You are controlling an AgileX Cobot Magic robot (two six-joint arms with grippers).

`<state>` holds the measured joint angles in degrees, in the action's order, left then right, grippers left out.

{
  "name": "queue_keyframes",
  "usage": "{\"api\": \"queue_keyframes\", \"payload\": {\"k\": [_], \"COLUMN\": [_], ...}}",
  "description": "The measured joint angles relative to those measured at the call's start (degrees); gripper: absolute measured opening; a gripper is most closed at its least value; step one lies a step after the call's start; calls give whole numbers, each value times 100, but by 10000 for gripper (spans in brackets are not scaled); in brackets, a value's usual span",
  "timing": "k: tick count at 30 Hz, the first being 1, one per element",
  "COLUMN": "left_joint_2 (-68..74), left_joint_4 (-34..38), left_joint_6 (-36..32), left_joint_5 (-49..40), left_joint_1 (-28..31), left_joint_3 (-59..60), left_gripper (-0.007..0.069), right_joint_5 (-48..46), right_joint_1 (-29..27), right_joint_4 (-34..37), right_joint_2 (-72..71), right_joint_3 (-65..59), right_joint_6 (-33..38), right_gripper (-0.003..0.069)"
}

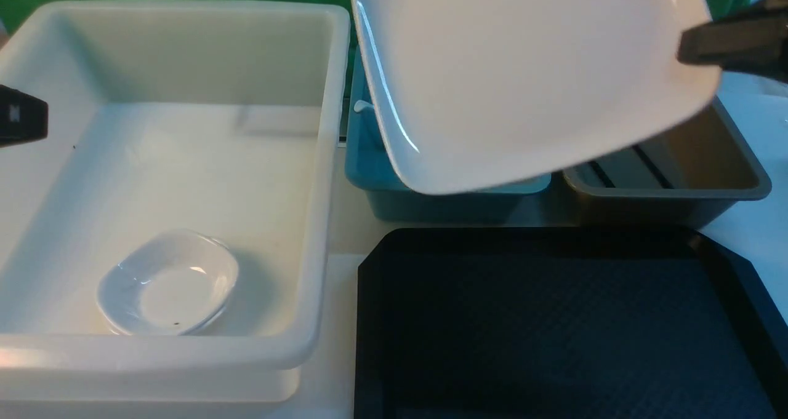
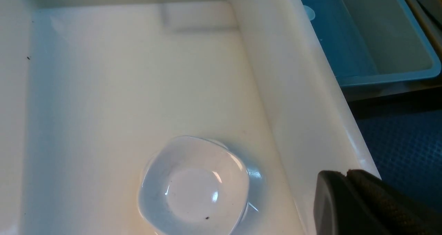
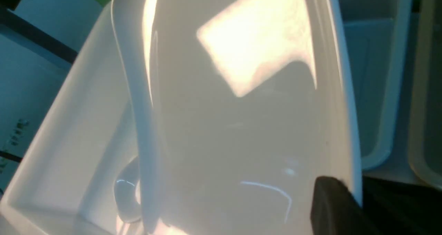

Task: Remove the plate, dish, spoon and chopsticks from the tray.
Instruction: Use the right arm to put the plate into the large storage box on the left

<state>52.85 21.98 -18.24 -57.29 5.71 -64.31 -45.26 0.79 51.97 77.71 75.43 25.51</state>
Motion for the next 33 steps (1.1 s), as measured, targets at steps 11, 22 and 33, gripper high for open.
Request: {"api": "queue_keyframes", "payload": {"k": [11, 22, 33], "left_joint_2": [-11, -235, -235], "left_joint_4": [-35, -914, -1023], "left_joint_6": [310, 976, 1053], "left_joint_5": [39, 289, 248], "left_joint_1": [0, 0, 0], "left_joint_3": [0, 0, 0], "left_gripper": [16, 16, 16], "right_joint_5": [1173, 2528, 3044], "right_joint_1": [2147, 3278, 3560], "right_joint_4": [55, 70, -5], "right_joint_2": [2541, 4226, 4840], "right_joint_3": [2603, 3974, 3974], "right_joint_6": [-972, -1748, -1846], "right_gripper": [53, 53, 53]}}
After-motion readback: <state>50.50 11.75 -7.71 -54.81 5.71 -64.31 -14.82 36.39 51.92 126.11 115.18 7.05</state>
